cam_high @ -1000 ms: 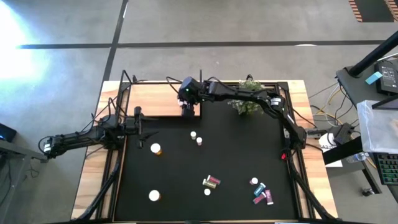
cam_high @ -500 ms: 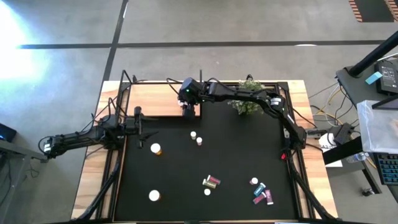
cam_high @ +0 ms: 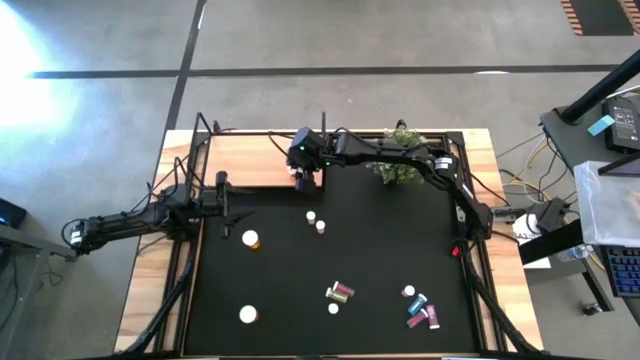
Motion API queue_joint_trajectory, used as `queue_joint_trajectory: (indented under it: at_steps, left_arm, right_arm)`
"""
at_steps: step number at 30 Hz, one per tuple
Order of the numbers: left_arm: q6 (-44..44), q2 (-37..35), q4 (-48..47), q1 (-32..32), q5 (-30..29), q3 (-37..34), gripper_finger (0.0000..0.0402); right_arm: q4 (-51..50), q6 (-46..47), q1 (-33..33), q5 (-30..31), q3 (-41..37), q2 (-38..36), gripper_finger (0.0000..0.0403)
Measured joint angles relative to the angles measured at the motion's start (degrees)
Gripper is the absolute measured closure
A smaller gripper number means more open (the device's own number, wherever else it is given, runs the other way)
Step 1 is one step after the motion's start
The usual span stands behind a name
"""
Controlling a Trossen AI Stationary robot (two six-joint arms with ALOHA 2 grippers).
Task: Pick and place medicine bottles onto shelf by color
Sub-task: Put the top orange medicine bottle on the shelf
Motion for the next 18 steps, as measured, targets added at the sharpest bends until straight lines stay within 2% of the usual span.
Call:
queue_joint_trajectory:
  at_steps: [12,18]
  left_arm:
    - [0.0,0.0,0.0,0.0,0.0,0.0,0.0166]
    - [0.0,0.0,0.0,0.0,0.0,0.0,0.0166]
  right_arm:
    - [2.2,0.0,0.0,0.4,-0.2,0.0,0.0186]
    - [2.4,0.2,-0.3,0.5,-0.2,0.0,0.0165]
